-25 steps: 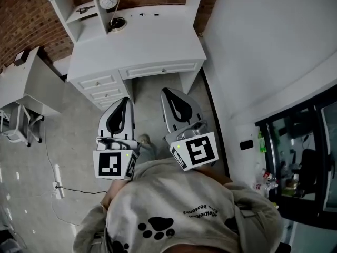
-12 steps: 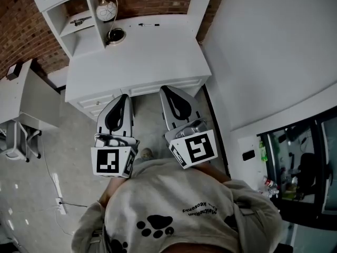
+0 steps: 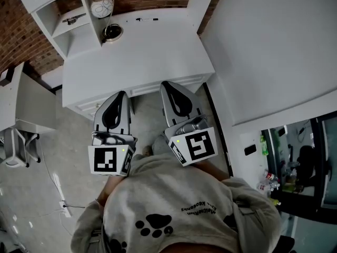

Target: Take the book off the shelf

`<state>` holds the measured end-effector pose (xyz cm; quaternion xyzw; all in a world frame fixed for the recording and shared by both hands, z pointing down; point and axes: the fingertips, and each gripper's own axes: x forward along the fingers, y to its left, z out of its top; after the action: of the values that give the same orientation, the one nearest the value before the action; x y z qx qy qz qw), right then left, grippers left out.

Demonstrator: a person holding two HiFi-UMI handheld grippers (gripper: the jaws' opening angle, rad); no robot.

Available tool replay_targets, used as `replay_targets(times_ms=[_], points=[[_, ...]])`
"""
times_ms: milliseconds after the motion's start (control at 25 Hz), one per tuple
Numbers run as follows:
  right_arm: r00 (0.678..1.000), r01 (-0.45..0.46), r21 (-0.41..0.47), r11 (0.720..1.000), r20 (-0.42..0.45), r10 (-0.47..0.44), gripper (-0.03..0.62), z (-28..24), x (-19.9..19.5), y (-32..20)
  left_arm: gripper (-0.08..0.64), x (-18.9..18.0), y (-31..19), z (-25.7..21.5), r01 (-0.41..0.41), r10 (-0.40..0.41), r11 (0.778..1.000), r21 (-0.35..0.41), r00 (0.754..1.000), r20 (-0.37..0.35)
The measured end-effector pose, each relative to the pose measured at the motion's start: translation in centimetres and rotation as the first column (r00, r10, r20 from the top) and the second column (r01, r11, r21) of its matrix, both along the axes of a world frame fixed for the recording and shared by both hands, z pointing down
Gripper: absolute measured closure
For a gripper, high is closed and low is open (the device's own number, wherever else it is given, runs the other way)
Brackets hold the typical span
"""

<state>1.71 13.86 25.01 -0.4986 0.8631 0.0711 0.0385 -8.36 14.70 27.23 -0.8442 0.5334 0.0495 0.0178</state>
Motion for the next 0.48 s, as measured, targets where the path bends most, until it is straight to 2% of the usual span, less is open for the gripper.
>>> replay_targets(times_ms=[120,280,480], points=[[1.0,0.002,-0.005,1.0,-0.005,-0.002,0.575,0.5,-0.7,-1.1,0.551,-0.8,-1.0,0.6,0.006,-0.006,1.0,-0.01,1.0,-0.008],[1.0,0.001,0.003,1.0,-0.021,-0.001,0.575,1.1,-1.6,-2.3,0.552,-1.6,-2.1,1.7,0.025,-0.025,0.999,-0.028,1.0,0.015],[1.0,0.004,0.02,1.0,-0.028,-0.004,0.575,1.3,-2.2,-4.4,0.551,-2.1,-4.2,2.0,0.026,-0.025,0.999,-0.02,1.0,0.016]])
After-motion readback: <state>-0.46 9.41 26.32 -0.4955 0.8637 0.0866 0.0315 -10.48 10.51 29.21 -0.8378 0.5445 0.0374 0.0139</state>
